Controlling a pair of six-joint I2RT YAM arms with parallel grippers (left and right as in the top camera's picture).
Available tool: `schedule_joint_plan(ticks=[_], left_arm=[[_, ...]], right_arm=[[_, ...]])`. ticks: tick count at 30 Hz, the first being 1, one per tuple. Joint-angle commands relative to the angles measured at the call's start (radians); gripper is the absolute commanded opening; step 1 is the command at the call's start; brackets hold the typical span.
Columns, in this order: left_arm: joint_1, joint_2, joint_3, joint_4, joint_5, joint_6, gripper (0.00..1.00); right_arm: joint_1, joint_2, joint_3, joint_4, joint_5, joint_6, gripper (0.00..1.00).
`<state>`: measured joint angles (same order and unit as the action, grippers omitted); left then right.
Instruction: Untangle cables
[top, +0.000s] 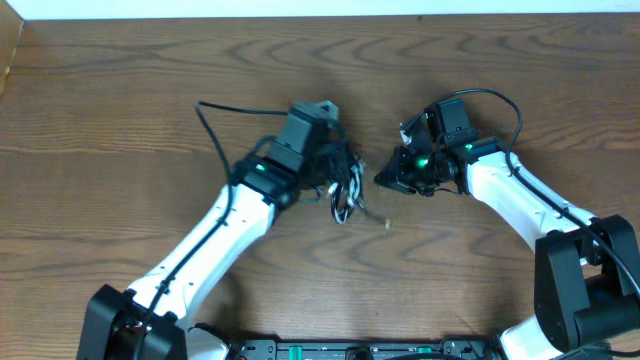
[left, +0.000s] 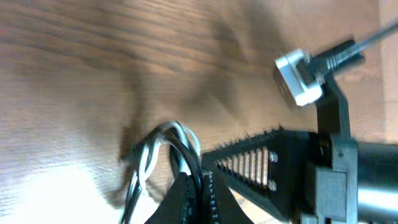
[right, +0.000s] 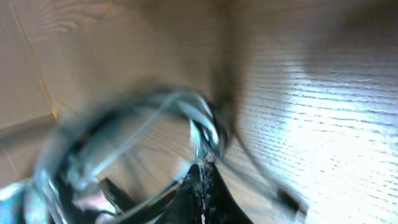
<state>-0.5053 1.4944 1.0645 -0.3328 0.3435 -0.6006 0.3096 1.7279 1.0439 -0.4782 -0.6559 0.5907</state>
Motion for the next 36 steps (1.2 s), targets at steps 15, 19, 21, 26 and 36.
schedule_joint_plan(ticks=[15, 19, 21, 26, 36], left_arm=[[0.055, -0.002, -0.006, -0.04, 0.304, 0.148, 0.08], [0.055, 0.002, -0.014, -0.04, 0.3, 0.131, 0.08], [0.055, 0.003, -0.014, -0.037, 0.299, 0.111, 0.08], [0.055, 0.003, -0.014, -0.016, 0.299, 0.064, 0.08], [0.055, 0.003, -0.014, 0.011, 0.3, -0.017, 0.07]], right_arm=[[-0.092, 0.013, 0.009, 0.121, -0.242, -0.09, 0.24], [-0.146, 0.013, 0.009, 0.135, -0.341, -0.095, 0.46], [-0.158, 0.013, 0.009, 0.134, -0.357, -0.102, 0.47], [-0.134, 0.013, 0.008, 0.135, -0.345, -0.101, 0.46], [-0.032, 0.019, 0.008, 0.19, -0.263, -0.004, 0.4]])
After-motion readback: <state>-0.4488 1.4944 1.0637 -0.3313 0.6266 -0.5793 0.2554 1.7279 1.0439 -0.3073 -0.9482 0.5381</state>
